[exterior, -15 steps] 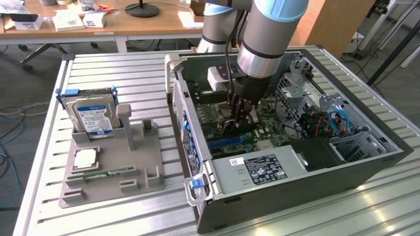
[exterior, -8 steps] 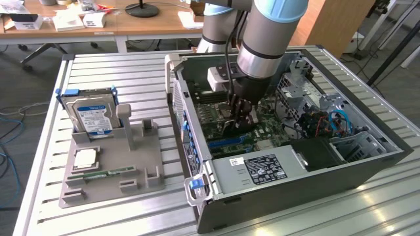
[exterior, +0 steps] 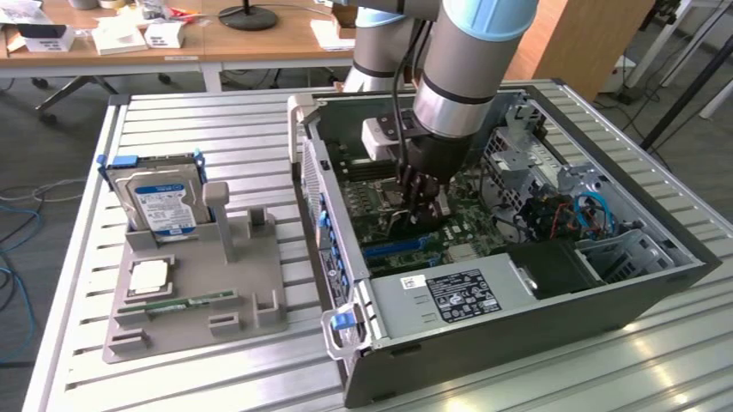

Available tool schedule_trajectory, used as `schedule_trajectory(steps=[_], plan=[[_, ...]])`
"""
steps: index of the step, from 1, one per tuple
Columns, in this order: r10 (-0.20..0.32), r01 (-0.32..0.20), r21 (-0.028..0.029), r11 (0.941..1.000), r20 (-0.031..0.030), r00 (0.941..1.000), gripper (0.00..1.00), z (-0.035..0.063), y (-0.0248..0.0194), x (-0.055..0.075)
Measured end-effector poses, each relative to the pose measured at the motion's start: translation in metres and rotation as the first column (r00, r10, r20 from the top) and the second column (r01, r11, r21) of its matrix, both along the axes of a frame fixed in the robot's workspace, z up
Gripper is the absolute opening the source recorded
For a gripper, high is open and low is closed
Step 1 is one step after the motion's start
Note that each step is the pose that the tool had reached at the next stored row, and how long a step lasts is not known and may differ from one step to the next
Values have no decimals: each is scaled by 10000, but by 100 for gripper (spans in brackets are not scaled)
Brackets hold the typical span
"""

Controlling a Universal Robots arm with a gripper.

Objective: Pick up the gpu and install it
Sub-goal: 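Insert the gpu into the slot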

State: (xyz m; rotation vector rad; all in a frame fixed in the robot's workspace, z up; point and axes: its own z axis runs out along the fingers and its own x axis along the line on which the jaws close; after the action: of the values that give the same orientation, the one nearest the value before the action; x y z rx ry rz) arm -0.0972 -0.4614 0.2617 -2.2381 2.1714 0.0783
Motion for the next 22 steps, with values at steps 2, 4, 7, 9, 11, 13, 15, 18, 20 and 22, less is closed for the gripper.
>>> schedule_trajectory(steps=[2,4,7,9,11,13,15,18,20,22], plan=[[1,-1,4,10000,2,10000,26,-10,0,0],[4,-4,-1,10000,0,10000,26,-14,0,0],[4,-4,-1,10000,0,10000,26,-14,0,0],[4,-4,1,10000,0,10000,26,-16,0,0],[6,-6,2,10000,1,10000,26,-23,0,-2],[10,-10,0,10000,0,10000,26,-25,0,-3],[10,-10,-1,10000,-1,10000,26,-25,0,-3],[9,-9,1,10000,1,10000,26,-27,0,-6],[11,-11,0,10000,1,10000,26,-27,0,-6],[13,-13,2,10000,1,10000,26,-32,0,-6]])
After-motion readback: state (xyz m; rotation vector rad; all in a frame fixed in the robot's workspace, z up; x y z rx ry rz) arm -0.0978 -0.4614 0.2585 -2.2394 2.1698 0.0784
